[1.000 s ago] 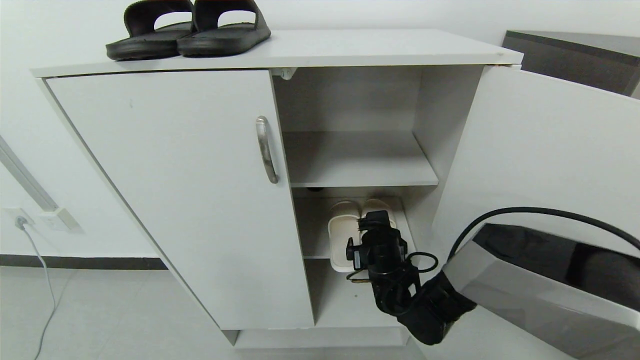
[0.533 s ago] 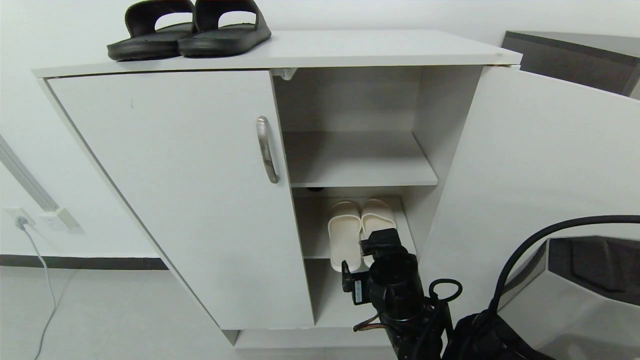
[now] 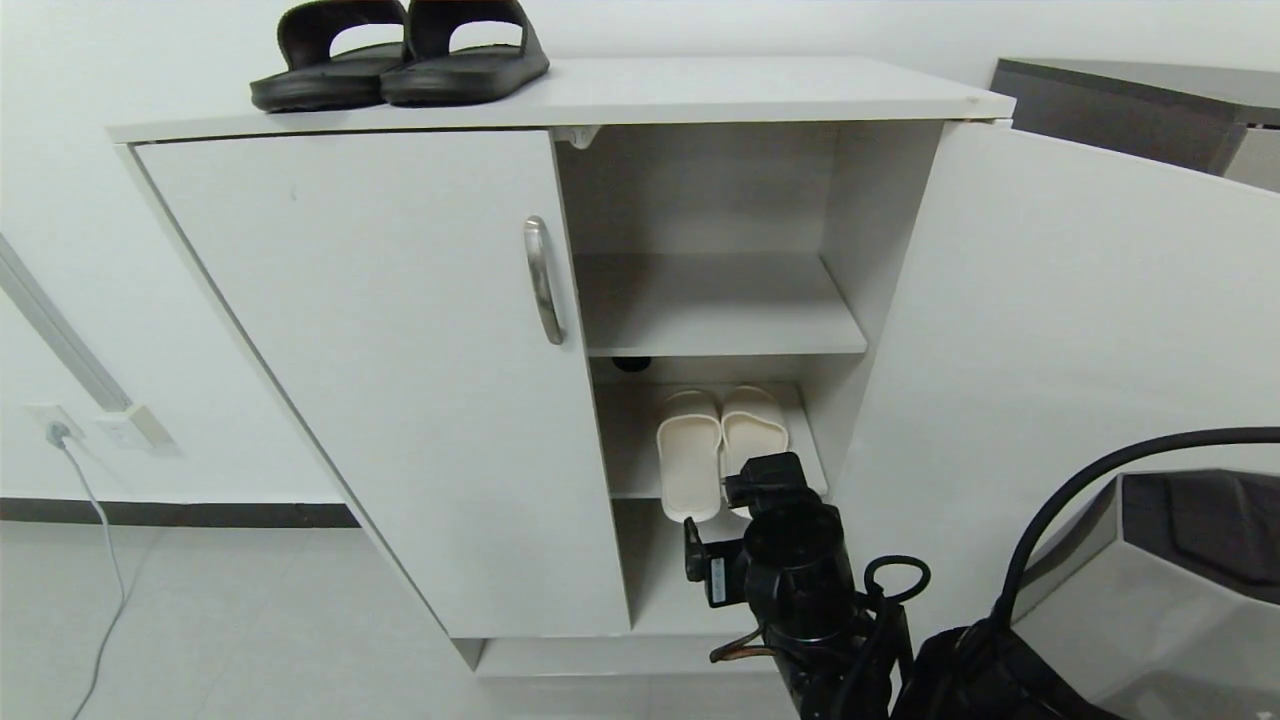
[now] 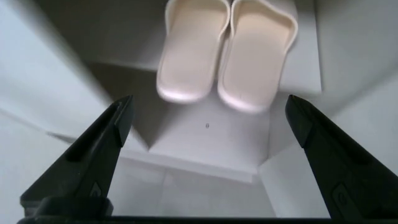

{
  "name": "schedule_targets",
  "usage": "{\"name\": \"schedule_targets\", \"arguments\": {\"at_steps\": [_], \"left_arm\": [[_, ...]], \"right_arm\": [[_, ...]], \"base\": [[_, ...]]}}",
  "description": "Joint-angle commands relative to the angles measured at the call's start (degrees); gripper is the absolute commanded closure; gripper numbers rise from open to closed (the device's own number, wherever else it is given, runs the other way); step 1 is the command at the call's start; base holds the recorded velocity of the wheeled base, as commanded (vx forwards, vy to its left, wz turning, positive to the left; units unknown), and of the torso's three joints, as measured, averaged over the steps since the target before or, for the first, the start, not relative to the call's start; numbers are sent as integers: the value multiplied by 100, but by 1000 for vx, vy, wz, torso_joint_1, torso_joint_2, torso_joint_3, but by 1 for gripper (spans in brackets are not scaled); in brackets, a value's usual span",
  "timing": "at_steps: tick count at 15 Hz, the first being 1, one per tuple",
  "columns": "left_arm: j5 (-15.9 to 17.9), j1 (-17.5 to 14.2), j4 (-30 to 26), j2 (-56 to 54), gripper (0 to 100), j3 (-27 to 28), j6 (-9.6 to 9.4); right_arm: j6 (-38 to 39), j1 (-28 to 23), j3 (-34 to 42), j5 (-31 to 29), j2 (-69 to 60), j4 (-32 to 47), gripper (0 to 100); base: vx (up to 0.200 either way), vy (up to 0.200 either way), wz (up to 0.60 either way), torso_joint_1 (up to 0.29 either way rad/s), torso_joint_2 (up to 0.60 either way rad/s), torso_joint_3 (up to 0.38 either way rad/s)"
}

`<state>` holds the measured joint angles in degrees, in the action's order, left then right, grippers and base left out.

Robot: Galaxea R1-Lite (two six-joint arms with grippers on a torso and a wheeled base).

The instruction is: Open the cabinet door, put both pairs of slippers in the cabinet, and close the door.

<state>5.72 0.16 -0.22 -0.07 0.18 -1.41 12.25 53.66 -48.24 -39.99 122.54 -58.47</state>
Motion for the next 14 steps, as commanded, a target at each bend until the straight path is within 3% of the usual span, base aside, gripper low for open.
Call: {"name": "schedule_targets", "arguments": {"at_steps": [1, 14], "left_arm": [[0, 2, -4, 7, 100, -1, 1], [0, 2, -4, 7, 100, -1, 1]], "right_arm": [[-3, -5, 16, -1, 16, 2, 0], [-12, -14, 69, -1, -28, -7, 0]], "base": [[-200, 0, 0, -2, 7, 2], [0, 0, 0, 0, 0, 0]]}}
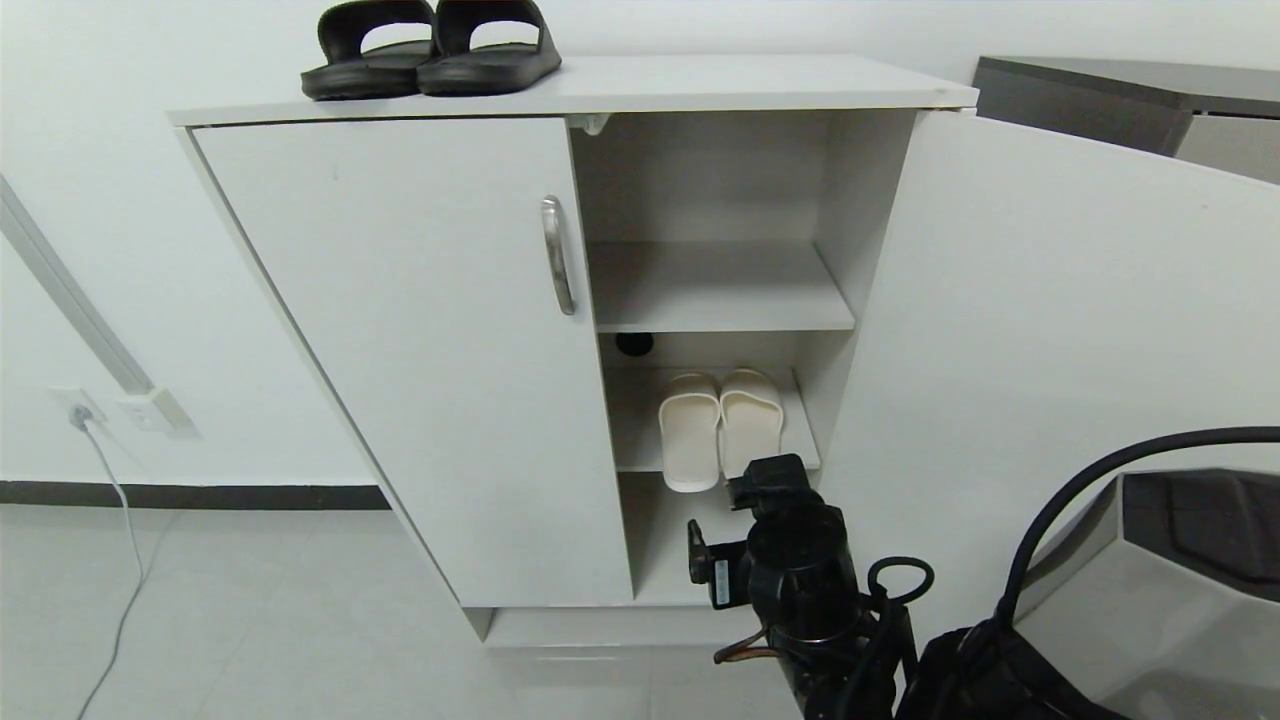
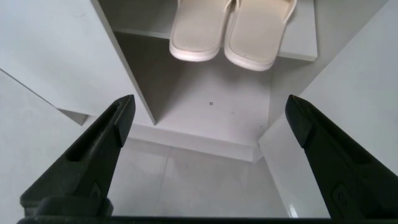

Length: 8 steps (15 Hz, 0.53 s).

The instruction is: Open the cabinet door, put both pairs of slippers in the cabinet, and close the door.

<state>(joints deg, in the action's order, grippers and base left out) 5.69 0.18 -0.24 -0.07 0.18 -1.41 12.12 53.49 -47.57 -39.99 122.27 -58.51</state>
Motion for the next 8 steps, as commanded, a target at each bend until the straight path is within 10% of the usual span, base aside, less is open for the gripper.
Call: {"name": "schedule_targets", "arguments": {"at_steps": [1, 8], "left_arm": [[2, -1, -2, 7, 100, -1, 1], [2, -1, -2, 7, 100, -1, 1]], "right_arm": [[1, -5, -24, -1, -2, -2, 0], [-16, -23, -24, -1, -2, -11, 0]], "base": [[0, 0, 0, 0, 0, 0], [0, 0, 0, 3, 3, 132]]}}
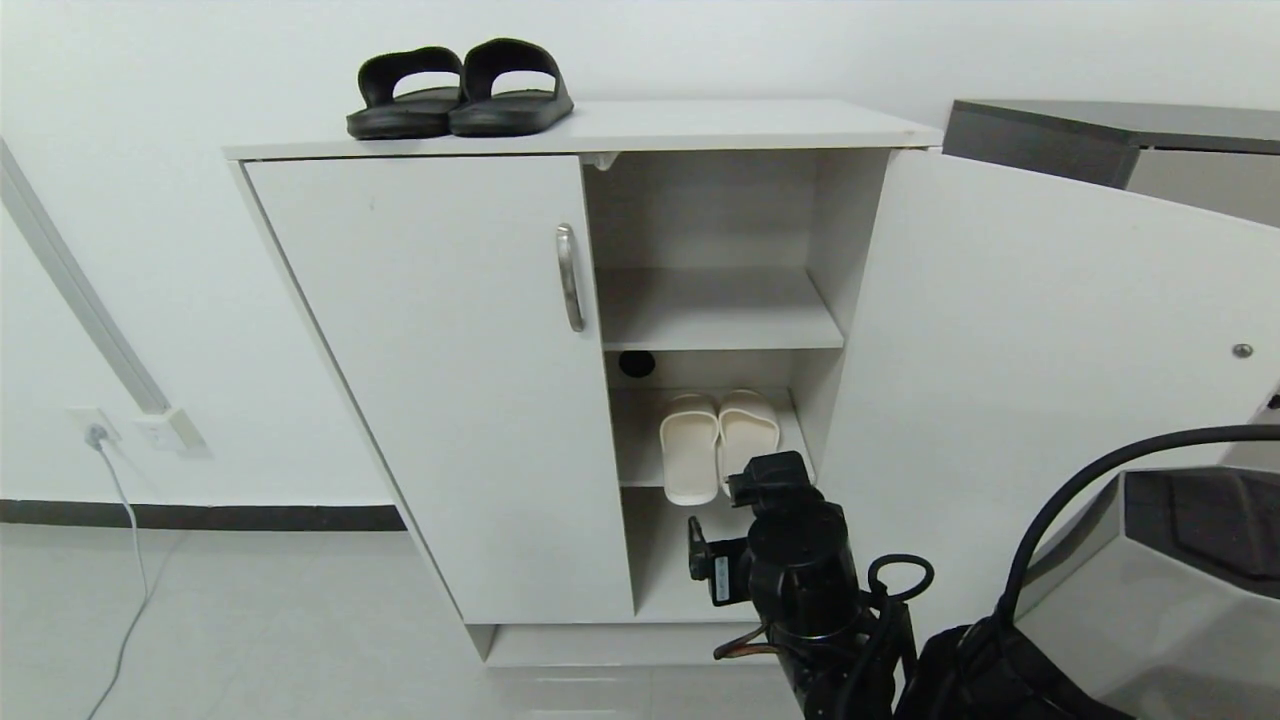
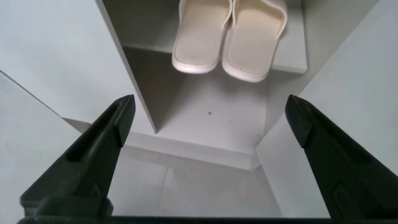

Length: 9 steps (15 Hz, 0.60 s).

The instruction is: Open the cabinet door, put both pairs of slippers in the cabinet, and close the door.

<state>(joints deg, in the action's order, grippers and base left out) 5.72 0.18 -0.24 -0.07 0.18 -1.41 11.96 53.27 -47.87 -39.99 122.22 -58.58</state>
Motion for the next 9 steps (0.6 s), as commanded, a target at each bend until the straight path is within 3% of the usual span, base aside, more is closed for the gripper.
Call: {"name": "schedule_targets", "arguments": {"at_steps": [1, 9], "left_arm": [[0, -1, -2, 7, 100, -1, -8], [-132, -1, -2, 7, 100, -1, 97]], "right_arm": [[-1, -1, 6, -1, 3, -5, 0], [-203, 96, 199, -9, -542, -145, 0]], "base": [[0, 0, 0, -2, -7, 124], [0, 0, 0, 0, -1, 9]]}}
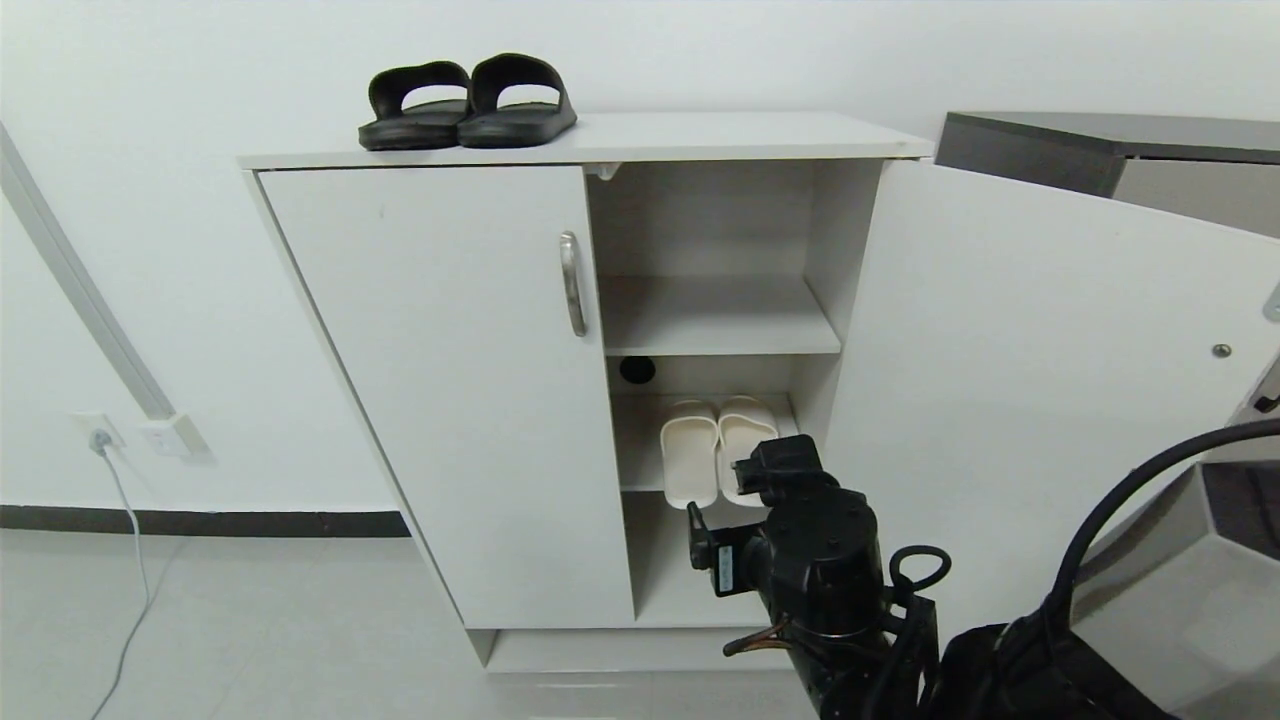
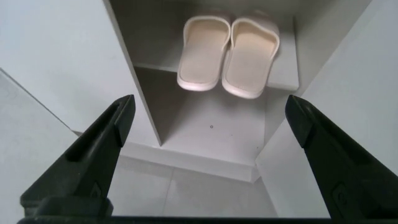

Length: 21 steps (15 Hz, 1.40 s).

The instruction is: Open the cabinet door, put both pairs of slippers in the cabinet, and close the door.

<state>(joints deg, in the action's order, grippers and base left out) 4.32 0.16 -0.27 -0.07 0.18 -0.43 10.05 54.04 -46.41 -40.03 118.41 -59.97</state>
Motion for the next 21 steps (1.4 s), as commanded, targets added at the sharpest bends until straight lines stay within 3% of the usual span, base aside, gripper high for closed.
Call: {"name": "schedule_targets", "arguments": {"at_steps": [1, 3, 21], "left_arm": [[8, 2, 0, 7, 100, -1, -1], [8, 2, 0, 7, 100, -1, -1], [8, 2, 0, 7, 100, -1, -1]], "right_arm": [[-11, 19, 62, -4, -160, -68, 0], [-20, 28, 97, -4, -160, -77, 0], [-11, 28, 132, 4, -116, -85, 0]], "base": [[0, 0, 0, 0, 0, 0], [0, 0, 0, 0, 0, 0], [0, 200, 0, 4, 3, 4]]}}
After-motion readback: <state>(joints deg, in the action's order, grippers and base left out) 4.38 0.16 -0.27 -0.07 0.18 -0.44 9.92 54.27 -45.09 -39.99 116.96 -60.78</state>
